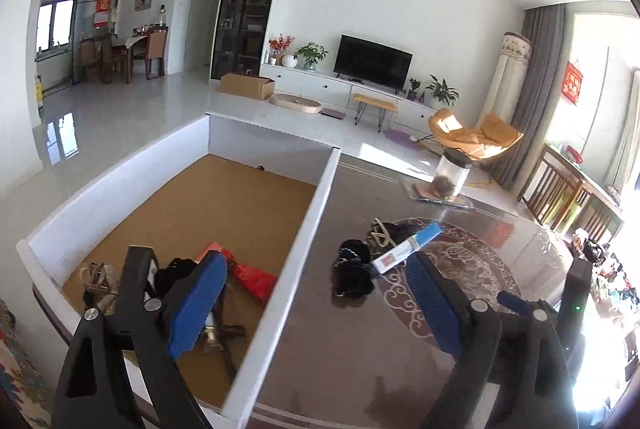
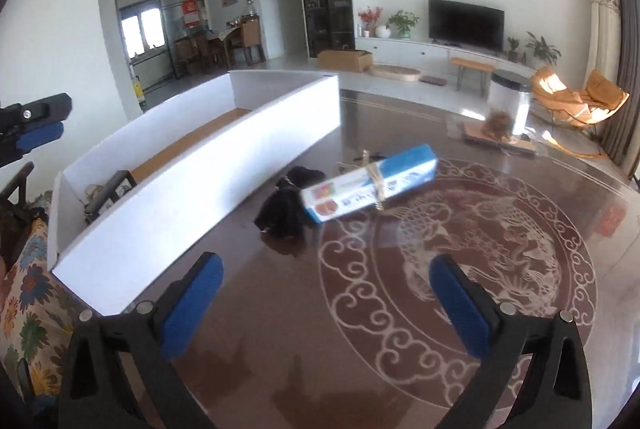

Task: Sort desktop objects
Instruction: 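Open the left tool to drop the bow while the right tool releases the glasses, then withdraw both tools from the bin back over the table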

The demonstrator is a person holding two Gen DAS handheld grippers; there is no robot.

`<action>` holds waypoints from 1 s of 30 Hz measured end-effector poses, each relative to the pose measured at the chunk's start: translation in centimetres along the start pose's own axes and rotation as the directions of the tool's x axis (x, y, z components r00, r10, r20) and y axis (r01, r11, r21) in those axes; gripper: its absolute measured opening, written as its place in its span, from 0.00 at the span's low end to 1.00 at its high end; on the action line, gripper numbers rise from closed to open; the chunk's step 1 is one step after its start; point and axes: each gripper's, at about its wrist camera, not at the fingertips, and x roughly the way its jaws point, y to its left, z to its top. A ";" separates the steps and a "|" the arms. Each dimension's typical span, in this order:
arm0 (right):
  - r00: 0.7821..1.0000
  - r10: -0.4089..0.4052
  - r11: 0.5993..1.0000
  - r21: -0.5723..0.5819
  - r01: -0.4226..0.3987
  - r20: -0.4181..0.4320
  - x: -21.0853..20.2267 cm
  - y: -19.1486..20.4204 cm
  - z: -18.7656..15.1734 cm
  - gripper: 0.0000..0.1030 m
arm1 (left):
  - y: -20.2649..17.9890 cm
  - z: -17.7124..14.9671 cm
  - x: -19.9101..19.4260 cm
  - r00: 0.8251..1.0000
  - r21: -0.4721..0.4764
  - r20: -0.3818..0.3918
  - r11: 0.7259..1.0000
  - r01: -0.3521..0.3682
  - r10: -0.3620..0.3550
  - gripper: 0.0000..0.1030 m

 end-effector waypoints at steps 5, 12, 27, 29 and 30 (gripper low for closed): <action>0.982 -0.165 0.977 0.121 0.176 -0.097 -2.3 -8.7 -5.2 1.00 | -9.1 -6.1 3.0 0.981 0.143 -0.150 0.979 0.145 -0.124 1.00; 0.970 -0.173 0.966 0.162 0.201 -0.171 -3.4 -11.0 -8.8 1.00 | -12.4 -12.1 7.2 0.957 0.289 -0.288 0.952 0.104 -0.017 1.00; 0.961 -0.182 0.969 0.129 0.212 -0.208 -1.9 -10.2 -9.6 1.00 | -8.8 -15.5 10.7 0.925 0.226 -0.375 0.974 0.022 0.066 1.00; 0.960 -0.185 0.968 0.131 0.215 -0.209 -1.8 -10.2 -9.6 1.00 | -8.7 -15.6 10.7 0.926 0.232 -0.370 0.973 0.011 0.077 1.00; 0.960 -0.186 0.967 0.132 0.216 -0.210 -1.8 -10.2 -9.6 1.00 | -8.7 -15.6 10.7 0.927 0.233 -0.368 0.972 0.011 0.078 1.00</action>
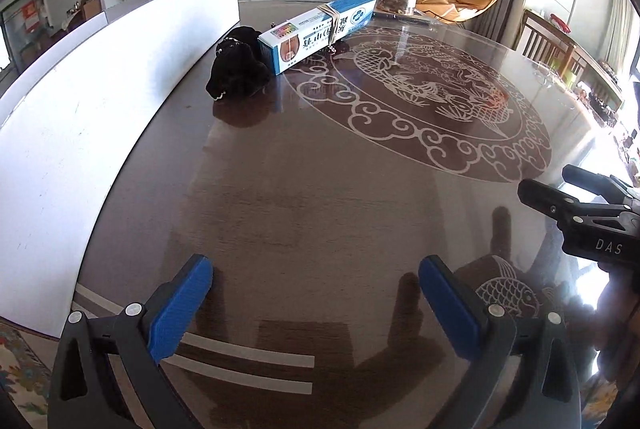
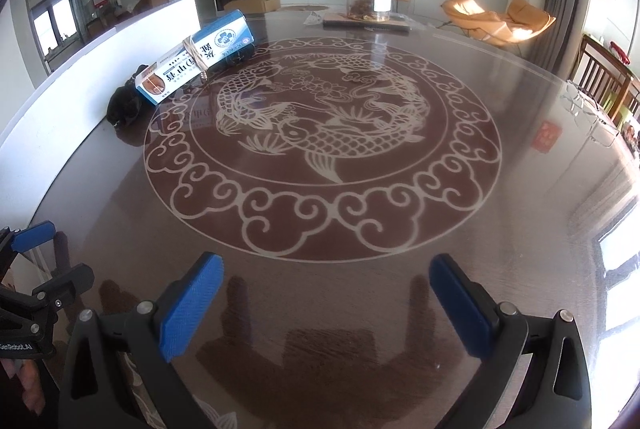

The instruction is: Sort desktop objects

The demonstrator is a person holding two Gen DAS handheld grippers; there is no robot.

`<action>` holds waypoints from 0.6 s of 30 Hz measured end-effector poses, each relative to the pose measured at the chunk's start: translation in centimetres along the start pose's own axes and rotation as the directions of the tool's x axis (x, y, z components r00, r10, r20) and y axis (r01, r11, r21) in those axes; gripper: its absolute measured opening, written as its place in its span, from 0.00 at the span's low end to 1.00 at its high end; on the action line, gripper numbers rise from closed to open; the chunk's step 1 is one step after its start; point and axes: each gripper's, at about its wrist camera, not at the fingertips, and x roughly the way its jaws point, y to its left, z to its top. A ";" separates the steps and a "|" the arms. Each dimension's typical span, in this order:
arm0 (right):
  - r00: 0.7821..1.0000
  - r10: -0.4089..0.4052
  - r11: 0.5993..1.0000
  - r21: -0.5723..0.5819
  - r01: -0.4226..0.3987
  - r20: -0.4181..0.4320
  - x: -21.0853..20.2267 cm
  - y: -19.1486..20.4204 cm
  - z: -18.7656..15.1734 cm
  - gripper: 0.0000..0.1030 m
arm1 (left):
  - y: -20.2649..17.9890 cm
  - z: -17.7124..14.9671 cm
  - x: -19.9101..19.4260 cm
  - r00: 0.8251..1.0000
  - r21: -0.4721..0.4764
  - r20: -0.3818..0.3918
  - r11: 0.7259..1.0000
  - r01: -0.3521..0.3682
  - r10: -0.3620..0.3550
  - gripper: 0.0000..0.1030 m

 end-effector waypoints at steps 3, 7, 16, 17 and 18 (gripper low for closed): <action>1.000 -0.005 1.000 0.005 0.005 -0.010 0.2 0.0 0.0 1.00 | 0.0 0.0 -0.1 1.000 -0.003 0.003 1.000 -0.002 0.002 1.00; 1.000 -0.010 1.000 0.010 0.010 -0.014 0.3 -0.1 0.0 1.00 | -0.3 0.0 0.0 1.000 0.009 0.003 1.000 -0.022 0.022 1.00; 1.000 -0.017 1.000 0.009 0.017 -0.002 0.1 0.0 0.0 1.00 | -0.3 0.1 0.2 0.999 0.011 -0.010 0.999 -0.035 0.035 1.00; 1.000 -0.017 1.000 0.006 0.017 -0.003 0.1 0.1 0.0 1.00 | -0.3 0.1 0.1 0.999 0.012 -0.009 0.999 -0.035 0.035 1.00; 1.000 -0.018 1.000 0.004 0.018 -0.003 0.1 0.1 0.0 1.00 | -0.3 0.1 0.1 0.999 0.012 -0.009 0.999 -0.035 0.035 1.00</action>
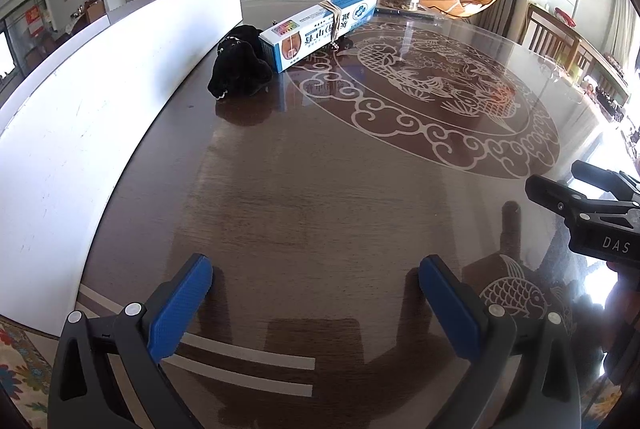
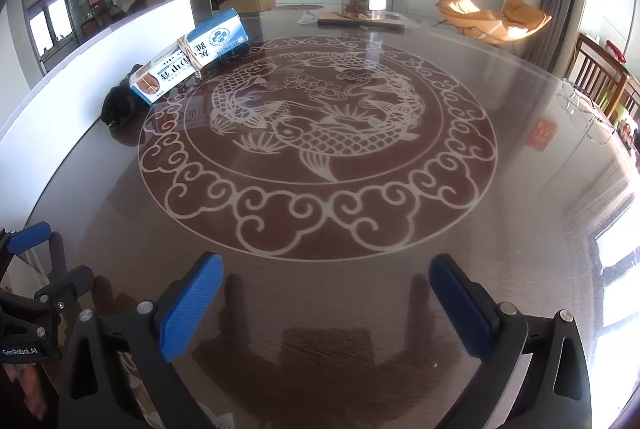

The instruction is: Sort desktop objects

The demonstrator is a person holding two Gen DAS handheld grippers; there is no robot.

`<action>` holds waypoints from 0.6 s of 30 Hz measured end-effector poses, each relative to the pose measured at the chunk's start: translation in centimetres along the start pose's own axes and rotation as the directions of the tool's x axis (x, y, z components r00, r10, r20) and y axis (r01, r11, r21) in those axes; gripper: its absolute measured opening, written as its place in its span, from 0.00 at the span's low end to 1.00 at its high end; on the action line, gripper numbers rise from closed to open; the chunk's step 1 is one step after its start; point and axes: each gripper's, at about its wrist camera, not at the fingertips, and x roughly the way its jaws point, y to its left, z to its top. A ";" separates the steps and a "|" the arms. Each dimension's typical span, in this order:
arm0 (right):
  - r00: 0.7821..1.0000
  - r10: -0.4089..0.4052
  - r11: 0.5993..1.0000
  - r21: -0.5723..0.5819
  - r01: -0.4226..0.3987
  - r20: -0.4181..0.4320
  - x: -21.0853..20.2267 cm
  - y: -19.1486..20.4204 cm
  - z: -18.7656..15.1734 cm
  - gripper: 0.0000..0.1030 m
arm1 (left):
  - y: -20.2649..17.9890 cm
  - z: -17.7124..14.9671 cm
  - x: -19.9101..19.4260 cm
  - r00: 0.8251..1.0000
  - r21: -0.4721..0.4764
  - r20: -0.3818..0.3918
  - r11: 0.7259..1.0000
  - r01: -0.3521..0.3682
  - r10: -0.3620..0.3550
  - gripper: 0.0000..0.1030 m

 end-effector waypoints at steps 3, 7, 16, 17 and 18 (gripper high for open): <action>1.000 -0.003 1.000 0.000 0.003 0.001 0.0 0.0 0.0 1.00 | 0.0 0.0 0.0 1.000 -0.004 -0.005 1.000 0.000 0.000 1.00; 1.000 -0.001 1.000 0.012 0.000 0.005 0.0 -0.2 0.0 1.00 | -0.1 0.2 0.2 1.000 -0.020 -0.018 1.000 -0.012 0.012 1.00; 1.000 0.023 0.999 0.030 -0.023 0.003 0.0 -0.5 0.0 1.00 | -0.3 1.3 1.0 0.998 -0.056 -0.047 0.998 -0.040 0.037 1.00; 1.000 0.024 0.999 0.031 -0.025 0.003 0.0 -0.5 0.0 1.00 | -0.3 1.6 1.2 0.998 -0.061 -0.049 0.997 -0.044 0.041 1.00; 1.000 0.026 0.999 0.032 -0.026 0.005 0.0 -0.5 0.0 1.00 | -0.4 1.9 1.4 0.998 -0.067 -0.053 0.997 -0.048 0.044 1.00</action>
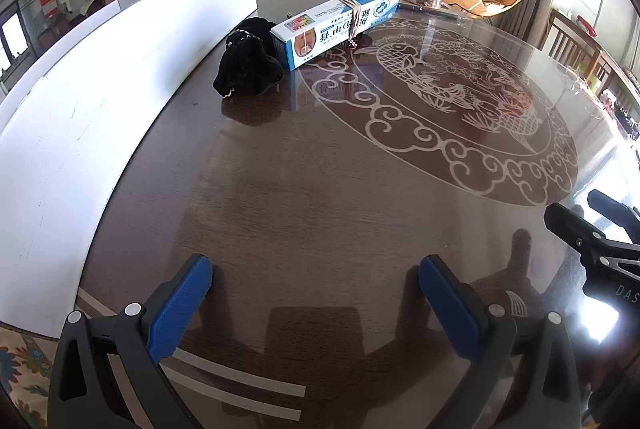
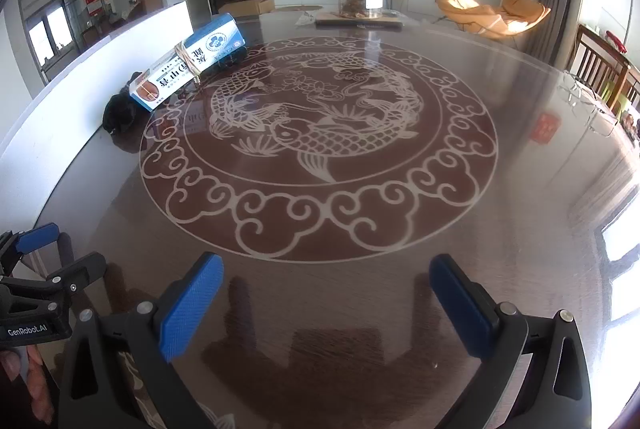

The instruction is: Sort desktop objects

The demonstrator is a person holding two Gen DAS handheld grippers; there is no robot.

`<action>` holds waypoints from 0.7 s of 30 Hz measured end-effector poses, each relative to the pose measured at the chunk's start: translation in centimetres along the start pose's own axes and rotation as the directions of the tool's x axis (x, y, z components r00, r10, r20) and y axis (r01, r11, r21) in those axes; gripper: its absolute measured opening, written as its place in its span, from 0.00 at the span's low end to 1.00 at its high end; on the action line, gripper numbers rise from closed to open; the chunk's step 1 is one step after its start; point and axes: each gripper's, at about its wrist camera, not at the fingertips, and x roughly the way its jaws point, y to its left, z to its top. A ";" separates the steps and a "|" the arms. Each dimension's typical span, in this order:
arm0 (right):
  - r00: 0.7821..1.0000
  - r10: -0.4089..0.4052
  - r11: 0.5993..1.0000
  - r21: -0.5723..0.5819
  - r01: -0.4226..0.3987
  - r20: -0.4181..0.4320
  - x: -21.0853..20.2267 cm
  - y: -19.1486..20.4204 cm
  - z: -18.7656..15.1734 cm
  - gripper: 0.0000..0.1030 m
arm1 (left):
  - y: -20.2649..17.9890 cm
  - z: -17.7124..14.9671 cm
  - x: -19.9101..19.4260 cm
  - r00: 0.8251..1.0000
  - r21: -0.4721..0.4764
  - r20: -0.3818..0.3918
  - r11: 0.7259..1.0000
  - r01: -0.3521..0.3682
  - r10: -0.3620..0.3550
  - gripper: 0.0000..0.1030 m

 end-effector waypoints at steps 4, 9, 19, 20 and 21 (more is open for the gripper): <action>1.000 0.015 1.000 0.004 -0.015 0.023 -0.4 -0.1 -0.1 1.00 | -0.4 1.4 0.8 1.000 -0.025 -0.011 1.000 -0.017 0.016 1.00; 0.999 0.027 1.000 0.011 -0.027 0.028 -0.5 -0.3 -0.1 1.00 | -0.7 3.9 2.4 1.000 0.004 -0.027 1.000 0.002 -0.002 1.00; 0.999 0.042 0.999 0.014 -0.042 0.029 -0.5 -0.3 -0.1 1.00 | 3.9 12.2 7.4 0.997 -0.091 -0.050 0.994 -0.062 0.057 1.00; 0.999 0.042 0.999 0.013 -0.042 0.028 -0.5 -0.3 -0.1 1.00 | 4.0 12.8 7.8 0.997 -0.089 -0.051 0.994 -0.059 0.055 1.00; 0.999 0.042 0.999 0.013 -0.042 0.028 -0.5 -0.3 -0.1 1.00 | 4.1 13.4 8.1 0.997 -0.086 -0.050 0.995 -0.058 0.054 1.00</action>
